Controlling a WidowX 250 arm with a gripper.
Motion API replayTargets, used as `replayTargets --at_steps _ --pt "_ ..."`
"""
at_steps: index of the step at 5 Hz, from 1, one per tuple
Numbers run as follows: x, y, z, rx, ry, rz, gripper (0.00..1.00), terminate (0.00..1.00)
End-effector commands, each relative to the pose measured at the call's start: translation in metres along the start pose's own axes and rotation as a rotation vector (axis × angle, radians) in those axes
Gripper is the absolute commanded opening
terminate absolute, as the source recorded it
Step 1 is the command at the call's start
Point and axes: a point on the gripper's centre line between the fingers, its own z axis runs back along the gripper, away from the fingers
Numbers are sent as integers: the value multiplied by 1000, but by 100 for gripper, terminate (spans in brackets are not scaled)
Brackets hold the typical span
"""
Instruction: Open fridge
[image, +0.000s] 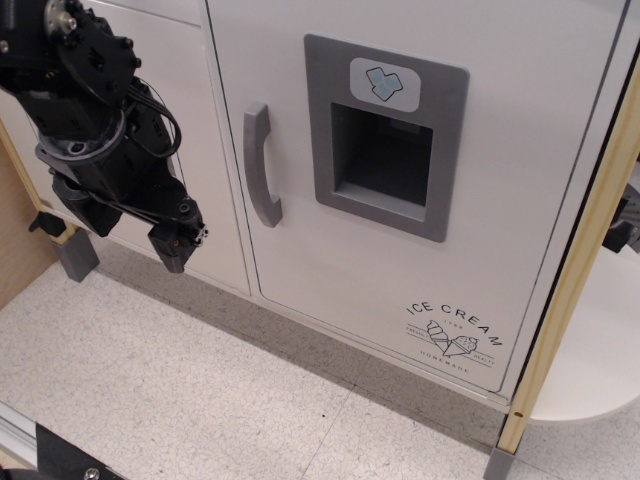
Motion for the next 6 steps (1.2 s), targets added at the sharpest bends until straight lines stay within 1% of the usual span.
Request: replayTargets --at_steps 1,2,3,4,5,6 --pt "0 0 0 0 0 0 100 0" --pt "15 -1 -24 53 -77 -6 100 0" --pt "34 2 -38 85 -115 42 100 0" --pt "50 6 -42 54 -124 37 100 0" --pt "70 11 -50 52 -159 41 100 0" --pt "94 21 -55 75 -187 89 100 0"
